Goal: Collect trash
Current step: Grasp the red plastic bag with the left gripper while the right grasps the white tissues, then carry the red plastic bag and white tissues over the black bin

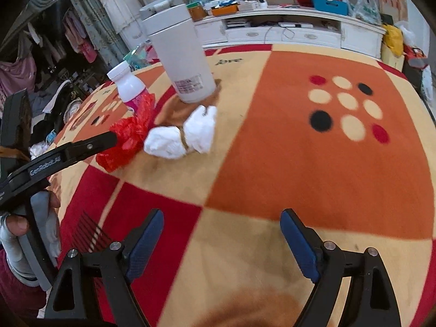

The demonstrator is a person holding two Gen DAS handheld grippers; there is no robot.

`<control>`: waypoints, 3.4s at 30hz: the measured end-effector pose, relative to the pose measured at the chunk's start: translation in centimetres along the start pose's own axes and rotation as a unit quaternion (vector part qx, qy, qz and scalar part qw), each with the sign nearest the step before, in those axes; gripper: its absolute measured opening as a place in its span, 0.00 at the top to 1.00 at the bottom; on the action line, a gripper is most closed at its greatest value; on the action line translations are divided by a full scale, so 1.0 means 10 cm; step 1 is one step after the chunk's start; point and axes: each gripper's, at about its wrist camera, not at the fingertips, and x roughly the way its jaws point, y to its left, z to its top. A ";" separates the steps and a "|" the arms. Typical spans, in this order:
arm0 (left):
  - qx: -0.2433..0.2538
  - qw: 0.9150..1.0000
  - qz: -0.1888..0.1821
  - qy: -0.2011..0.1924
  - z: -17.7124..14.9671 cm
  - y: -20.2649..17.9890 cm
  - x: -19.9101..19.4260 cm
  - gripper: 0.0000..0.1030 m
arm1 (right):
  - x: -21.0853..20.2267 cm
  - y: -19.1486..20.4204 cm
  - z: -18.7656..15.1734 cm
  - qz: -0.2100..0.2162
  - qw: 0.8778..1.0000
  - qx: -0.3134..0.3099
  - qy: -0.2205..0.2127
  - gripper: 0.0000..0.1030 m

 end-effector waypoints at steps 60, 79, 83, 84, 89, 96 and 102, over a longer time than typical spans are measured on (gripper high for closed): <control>0.093 0.993 -0.063 0.027 -1.26 -1.48 -0.67 0.67 | -1.30 -0.59 -1.14 0.007 0.998 0.038 -0.049 0.53; 0.159 0.982 -0.097 0.043 -1.60 -2.41 -0.65 0.67 | -1.84 -1.24 -1.57 -0.029 0.991 0.103 -0.081 0.53; 0.172 0.978 -0.106 0.048 -1.64 -2.57 -0.60 0.67 | -1.93 -1.38 -1.64 -0.038 0.989 0.117 -0.085 0.53; 0.175 0.977 -0.108 0.048 -1.65 -2.61 -0.59 0.67 | -1.95 -1.41 -1.65 -0.040 0.988 0.120 -0.086 0.53; 0.193 0.972 -0.119 0.053 -1.70 -2.85 -0.55 0.67 | -2.06 -1.60 -1.74 -0.050 0.985 0.138 -0.091 0.53; 0.217 0.965 -0.132 0.062 -1.78 -3.13 -0.47 0.67 | -2.22 -1.89 -1.88 -0.065 0.979 0.164 -0.101 0.53; 0.232 0.959 -0.146 0.074 -1.85 -3.36 -0.40 0.67 | -2.34 -2.10 -2.00 -0.079 0.973 0.187 -0.105 0.53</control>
